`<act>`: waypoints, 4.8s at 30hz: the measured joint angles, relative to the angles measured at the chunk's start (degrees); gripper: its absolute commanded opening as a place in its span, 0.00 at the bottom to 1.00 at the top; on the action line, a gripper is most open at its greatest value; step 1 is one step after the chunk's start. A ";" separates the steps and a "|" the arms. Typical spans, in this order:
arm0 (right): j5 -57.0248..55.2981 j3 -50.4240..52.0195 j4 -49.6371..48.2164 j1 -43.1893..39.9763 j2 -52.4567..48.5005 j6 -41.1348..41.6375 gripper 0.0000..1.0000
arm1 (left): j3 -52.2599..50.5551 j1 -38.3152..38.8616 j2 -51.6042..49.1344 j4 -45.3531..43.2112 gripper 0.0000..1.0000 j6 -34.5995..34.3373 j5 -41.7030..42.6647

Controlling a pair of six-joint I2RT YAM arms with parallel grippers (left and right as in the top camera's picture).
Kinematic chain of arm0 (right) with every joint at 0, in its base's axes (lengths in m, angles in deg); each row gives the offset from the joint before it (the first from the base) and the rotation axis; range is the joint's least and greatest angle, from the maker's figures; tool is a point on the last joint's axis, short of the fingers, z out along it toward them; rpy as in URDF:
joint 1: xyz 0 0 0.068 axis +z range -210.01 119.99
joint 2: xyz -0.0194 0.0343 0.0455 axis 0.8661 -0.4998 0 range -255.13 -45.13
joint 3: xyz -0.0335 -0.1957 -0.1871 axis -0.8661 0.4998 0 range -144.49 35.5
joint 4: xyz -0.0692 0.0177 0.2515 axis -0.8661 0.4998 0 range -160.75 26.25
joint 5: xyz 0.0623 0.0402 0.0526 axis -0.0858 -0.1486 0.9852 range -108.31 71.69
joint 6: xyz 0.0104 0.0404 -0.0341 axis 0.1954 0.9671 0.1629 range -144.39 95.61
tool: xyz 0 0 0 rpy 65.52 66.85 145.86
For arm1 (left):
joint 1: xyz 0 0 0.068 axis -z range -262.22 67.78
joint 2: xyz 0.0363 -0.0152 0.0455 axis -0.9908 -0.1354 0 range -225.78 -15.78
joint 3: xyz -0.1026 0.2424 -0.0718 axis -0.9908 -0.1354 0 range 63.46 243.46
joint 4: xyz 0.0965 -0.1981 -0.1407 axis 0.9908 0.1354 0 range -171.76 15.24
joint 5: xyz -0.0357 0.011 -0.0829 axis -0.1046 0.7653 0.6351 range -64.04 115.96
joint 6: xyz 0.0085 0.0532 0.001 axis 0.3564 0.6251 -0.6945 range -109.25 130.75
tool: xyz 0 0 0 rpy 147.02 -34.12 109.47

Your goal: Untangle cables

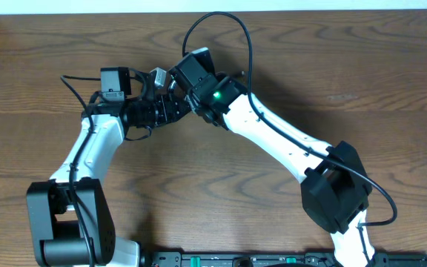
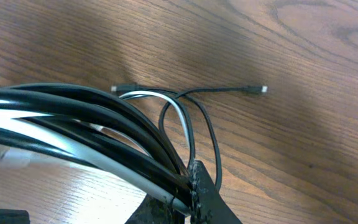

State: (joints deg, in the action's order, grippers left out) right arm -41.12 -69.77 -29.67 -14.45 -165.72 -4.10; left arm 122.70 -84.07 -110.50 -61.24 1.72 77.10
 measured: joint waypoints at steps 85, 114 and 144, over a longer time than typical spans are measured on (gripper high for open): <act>15.39 0.00 3.85 -16.41 0.66 -3.54 0.01 | 0.00 -4.70 0.00 2.10 0.52 2.97 5.95; 4.09 0.00 3.82 -8.22 0.66 0.79 0.01 | 0.00 2.73 0.00 0.13 0.33 -0.20 -1.01; 3.56 0.00 0.94 -5.16 -1.66 1.18 0.01 | 0.00 2.73 0.00 -1.44 0.68 -1.03 6.78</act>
State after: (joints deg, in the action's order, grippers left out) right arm -37.55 -69.77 -28.73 -19.61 -167.38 -2.92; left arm 122.70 -81.33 -110.50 -62.69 0.69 83.87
